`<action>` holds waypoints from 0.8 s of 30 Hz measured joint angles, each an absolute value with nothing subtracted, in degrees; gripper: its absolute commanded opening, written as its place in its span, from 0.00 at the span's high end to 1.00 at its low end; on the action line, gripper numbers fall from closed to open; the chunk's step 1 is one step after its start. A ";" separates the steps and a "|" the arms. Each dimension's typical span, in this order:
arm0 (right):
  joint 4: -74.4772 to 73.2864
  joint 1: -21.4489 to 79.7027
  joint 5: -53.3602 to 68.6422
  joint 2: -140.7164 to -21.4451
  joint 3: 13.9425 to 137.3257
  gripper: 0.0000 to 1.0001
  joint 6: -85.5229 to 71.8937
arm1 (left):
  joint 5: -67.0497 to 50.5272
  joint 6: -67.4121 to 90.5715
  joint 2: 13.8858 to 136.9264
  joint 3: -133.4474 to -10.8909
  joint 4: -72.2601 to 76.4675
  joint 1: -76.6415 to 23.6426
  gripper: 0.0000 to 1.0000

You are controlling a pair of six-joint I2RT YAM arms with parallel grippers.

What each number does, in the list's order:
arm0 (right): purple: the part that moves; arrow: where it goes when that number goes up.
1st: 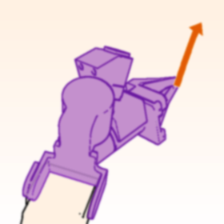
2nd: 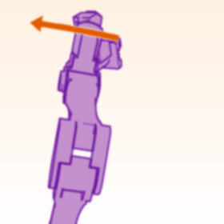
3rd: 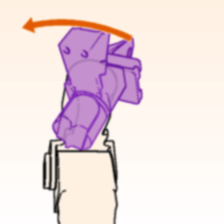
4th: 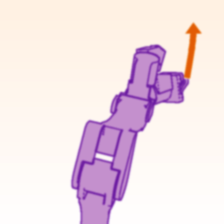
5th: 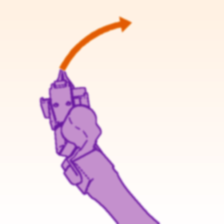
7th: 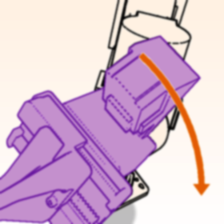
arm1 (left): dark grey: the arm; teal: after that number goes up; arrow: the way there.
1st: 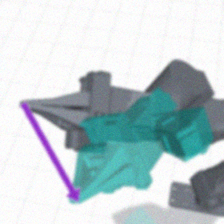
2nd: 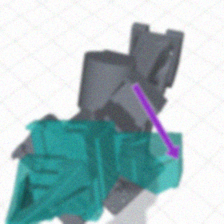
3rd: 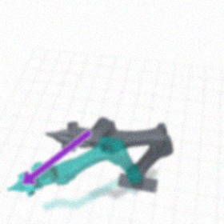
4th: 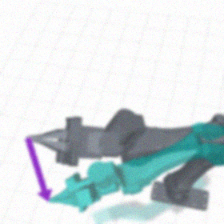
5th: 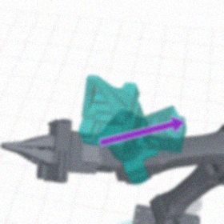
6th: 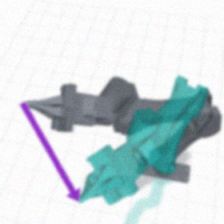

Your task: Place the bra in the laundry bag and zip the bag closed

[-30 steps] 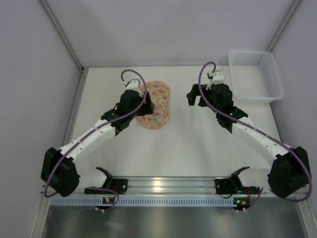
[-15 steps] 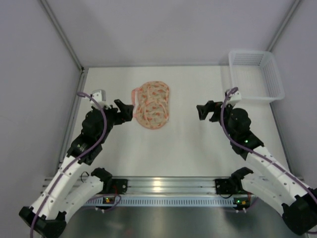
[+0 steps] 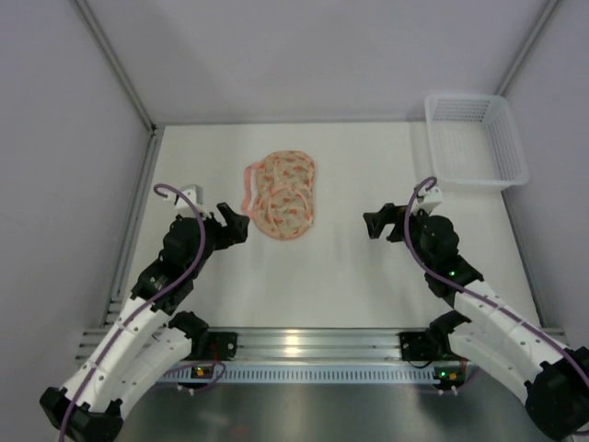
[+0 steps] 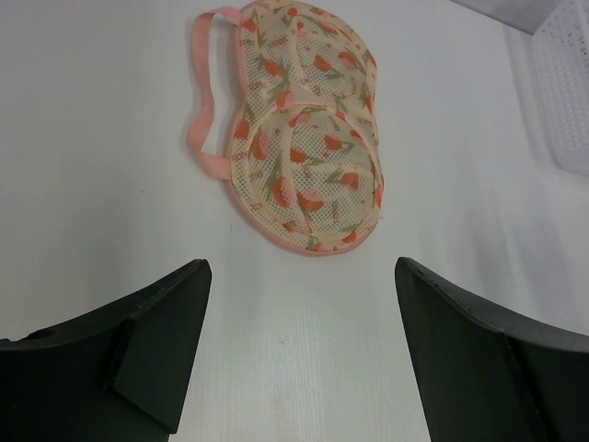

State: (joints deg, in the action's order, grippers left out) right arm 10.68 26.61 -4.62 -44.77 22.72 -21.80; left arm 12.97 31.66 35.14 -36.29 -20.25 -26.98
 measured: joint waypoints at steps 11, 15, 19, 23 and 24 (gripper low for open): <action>10.74 26.61 -4.62 -44.95 24.12 0.00 -21.80 | 13.19 31.83 35.75 -36.29 -20.23 -26.98 0.12; 10.70 26.61 -4.62 -44.60 24.12 0.01 -21.63 | 13.37 31.83 35.77 -36.29 -20.23 -26.98 0.12; 10.66 26.61 -4.62 -44.12 24.12 0.01 -21.58 | 13.37 31.83 35.77 -36.29 -20.25 -26.98 0.12; 10.66 26.61 -4.67 -43.07 24.12 0.01 -21.52 | 13.37 31.81 35.77 -36.29 -20.25 -26.98 0.12; 10.63 26.61 -4.64 -42.92 24.12 0.00 -21.47 | 13.37 31.83 35.77 -36.29 -20.25 -26.98 0.11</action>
